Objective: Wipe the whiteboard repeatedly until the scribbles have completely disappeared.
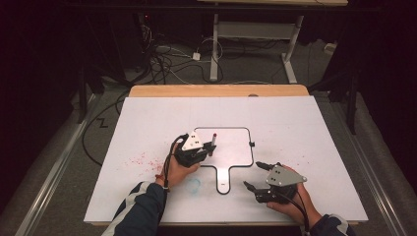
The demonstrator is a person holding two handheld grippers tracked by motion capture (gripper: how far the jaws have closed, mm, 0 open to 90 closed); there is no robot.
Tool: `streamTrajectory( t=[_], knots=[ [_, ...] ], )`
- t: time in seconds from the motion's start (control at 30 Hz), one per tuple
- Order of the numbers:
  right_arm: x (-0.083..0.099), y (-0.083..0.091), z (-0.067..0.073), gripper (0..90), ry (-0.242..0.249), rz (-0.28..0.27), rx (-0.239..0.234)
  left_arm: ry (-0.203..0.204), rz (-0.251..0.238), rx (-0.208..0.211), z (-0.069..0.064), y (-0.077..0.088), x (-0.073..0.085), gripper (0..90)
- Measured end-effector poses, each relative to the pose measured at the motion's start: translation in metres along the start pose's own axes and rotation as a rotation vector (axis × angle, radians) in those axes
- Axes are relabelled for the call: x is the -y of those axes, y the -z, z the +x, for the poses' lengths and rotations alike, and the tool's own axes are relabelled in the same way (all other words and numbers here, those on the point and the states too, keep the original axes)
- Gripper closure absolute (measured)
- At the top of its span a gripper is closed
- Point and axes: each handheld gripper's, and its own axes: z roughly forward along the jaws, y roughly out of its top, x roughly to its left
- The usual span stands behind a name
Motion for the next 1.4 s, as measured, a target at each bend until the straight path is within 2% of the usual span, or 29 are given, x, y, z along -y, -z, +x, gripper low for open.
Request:
streamTrajectory(
  t=[0.1, 0.23, 0.43, 0.53, 0.6, 0.67, 0.83, 0.9, 1.03, 1.3, 1.4],
  knots=[
    [0.0, 0.001, -0.001, 26.6, -0.003, -0.004, 0.002, 0.033, 0.004, -0.034, 0.012, 0.0, 0.001, 78.6],
    [0.0, 0.001, -0.001, 26.6, -0.002, -0.002, 0.002, 0.064, -0.001, -0.029, 0.016, 0.002, 0.003, 78.7],
    [0.0, 0.002, -0.001, 26.6, -0.005, -0.006, 0.003, 0.046, 0.0, 0.039, 0.003, 0.012, 0.008, 78.7],
    [-0.001, 0.001, 0.0, 26.6, -0.002, -0.001, 0.002, 0.015, 0.006, 0.042, -0.004, 0.01, 0.005, 78.7],
    [-0.002, 0.0, 0.001, 26.6, 0.009, -0.002, 0.0, 0.004, 0.008, 0.037, -0.002, 0.006, 0.003, 78.6],
    [-0.002, 0.0, 0.002, 26.6, 0.005, -0.001, -0.001, 0.017, 0.012, 0.014, 0.004, 0.002, 0.0, 78.6],
    [0.0, -0.001, 0.001, 26.6, 0.002, 0.005, -0.005, 0.098, -0.014, -0.009, 0.022, -0.011, -0.003, 78.6],
    [0.0, 0.0, 0.001, 26.6, 0.0, -0.001, -0.008, 0.107, -0.009, -0.018, 0.026, -0.014, -0.006, 78.6],
    [0.0, 0.0, 0.0, 26.6, 0.002, -0.003, -0.005, 0.091, 0.009, -0.038, 0.026, -0.021, -0.013, 78.6],
    [0.0, 0.001, 0.0, 26.6, 0.0, -0.002, -0.005, 0.07, 0.004, 0.01, 0.015, -0.019, -0.012, 78.6],
    [-0.001, 0.001, 0.0, 26.6, 0.003, -0.004, -0.006, 0.048, 0.02, -0.009, 0.016, -0.015, -0.011, 78.6]
  ],
)
